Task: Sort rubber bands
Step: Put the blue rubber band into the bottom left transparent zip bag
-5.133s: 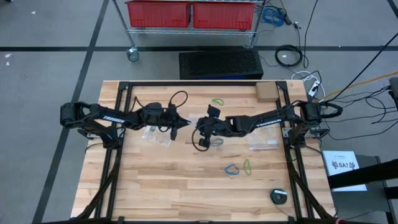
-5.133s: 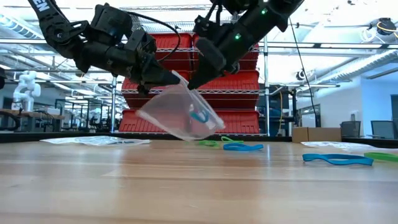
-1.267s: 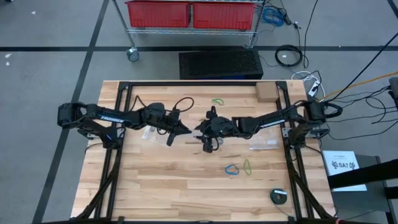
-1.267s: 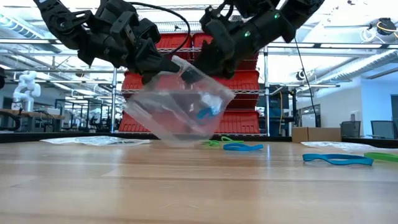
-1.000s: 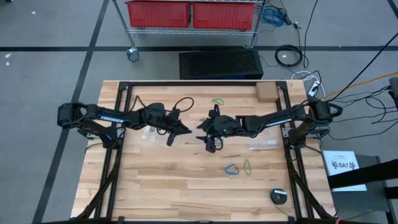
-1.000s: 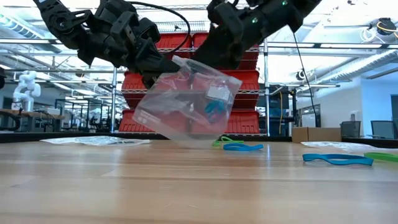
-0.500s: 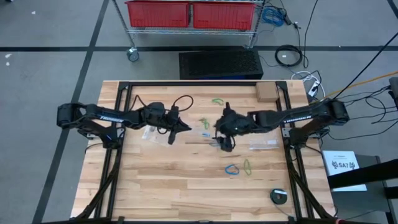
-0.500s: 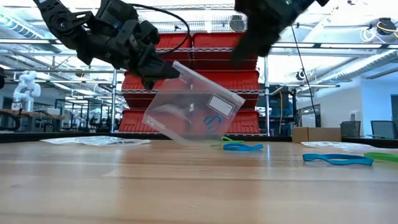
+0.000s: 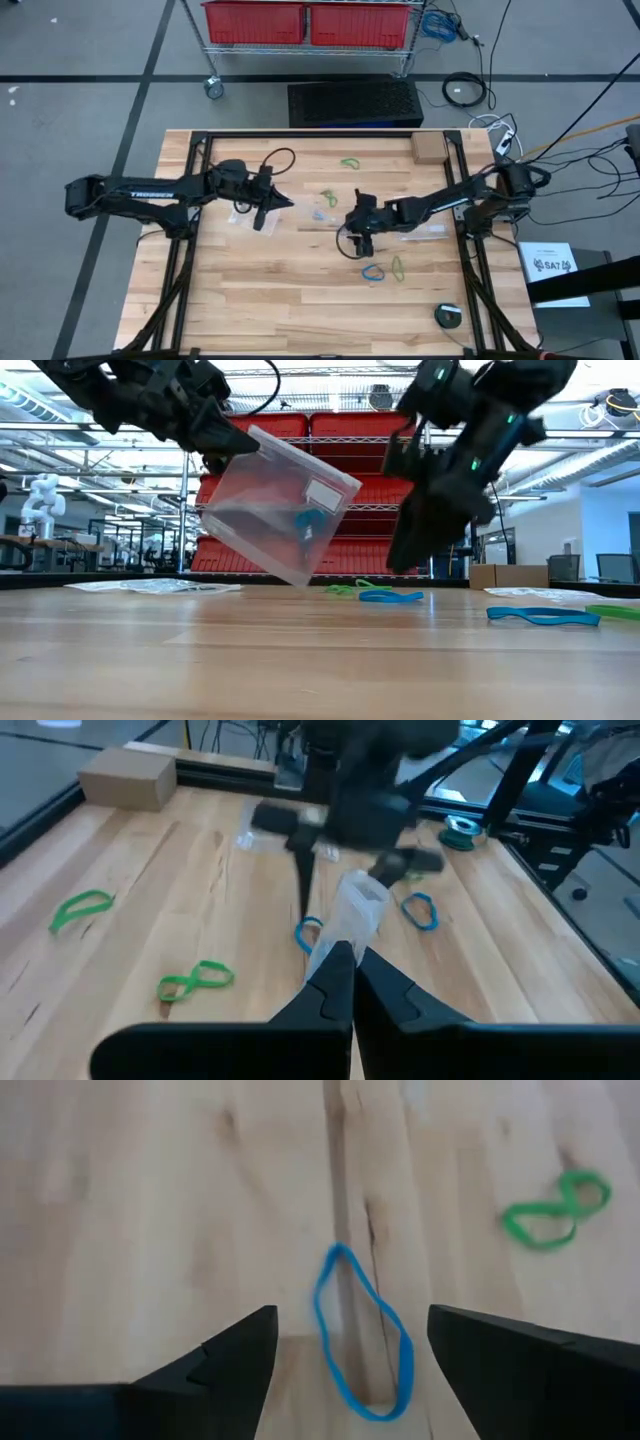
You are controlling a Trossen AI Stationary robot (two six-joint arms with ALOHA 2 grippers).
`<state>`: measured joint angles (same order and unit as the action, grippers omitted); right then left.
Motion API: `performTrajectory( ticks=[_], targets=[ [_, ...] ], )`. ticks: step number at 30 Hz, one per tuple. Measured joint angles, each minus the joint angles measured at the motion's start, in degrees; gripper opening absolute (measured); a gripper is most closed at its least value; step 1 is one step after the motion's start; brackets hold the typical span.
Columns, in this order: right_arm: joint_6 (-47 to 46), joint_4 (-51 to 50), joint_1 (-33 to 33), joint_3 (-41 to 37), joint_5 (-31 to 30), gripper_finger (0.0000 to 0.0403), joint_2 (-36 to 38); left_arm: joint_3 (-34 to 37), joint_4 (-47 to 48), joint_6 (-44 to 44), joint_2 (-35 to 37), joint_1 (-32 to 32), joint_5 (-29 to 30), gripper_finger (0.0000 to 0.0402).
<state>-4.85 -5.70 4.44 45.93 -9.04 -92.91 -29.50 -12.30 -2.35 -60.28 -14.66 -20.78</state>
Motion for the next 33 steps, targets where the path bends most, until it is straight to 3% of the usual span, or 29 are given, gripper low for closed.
performTrajectory(
  ticks=[6,12,16,21,26,33],
  targets=[
    [0.97,1.64,-2.14,0.53,0.6,0.0254,-6.97,0.13,0.7,0.24,-0.62,0.04,0.04,0.0002],
    [-0.68,3.59,-2.99,0.61,5.4,0.0243,-9.56,0.7,0.98,0.22,-1.47,0.05,0.66,0.0002],
    [-0.91,4.3,-1.99,0.5,5.31,0.0175,-9.63,0.7,0.72,0.22,-1.47,0.05,1.4,0.0002],
    [-0.21,5.21,-0.63,0.59,5.84,0.0023,-9.73,0.7,0.64,0.23,-1.47,0.05,1.43,0.0002],
    [-1.28,2.65,0.7,3.51,6.68,0.0008,-8.59,0.72,0.54,0.25,-1.49,0.04,1.54,0.0002],
    [1.02,2.03,2.77,8.44,6.31,0.0001,-1.36,0.75,0.65,0.24,-1.52,0.05,2.6,0.0002]
  ],
)
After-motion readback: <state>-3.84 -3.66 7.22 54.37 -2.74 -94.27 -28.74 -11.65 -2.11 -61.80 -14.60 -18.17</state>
